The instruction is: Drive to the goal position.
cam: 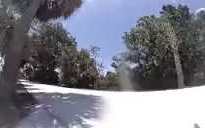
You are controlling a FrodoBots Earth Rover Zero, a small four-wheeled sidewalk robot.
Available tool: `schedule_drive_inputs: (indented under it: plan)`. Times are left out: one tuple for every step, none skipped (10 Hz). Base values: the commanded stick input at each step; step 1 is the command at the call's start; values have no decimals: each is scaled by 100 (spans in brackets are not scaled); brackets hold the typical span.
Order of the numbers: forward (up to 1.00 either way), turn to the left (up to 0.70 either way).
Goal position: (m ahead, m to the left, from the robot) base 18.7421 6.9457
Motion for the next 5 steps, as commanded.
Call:
schedule_drive_inputs:
  plan:
    - [85, 34]
    - [85, 34]
    - [85, 26]
    - [85, 6]
    - [85, 0]
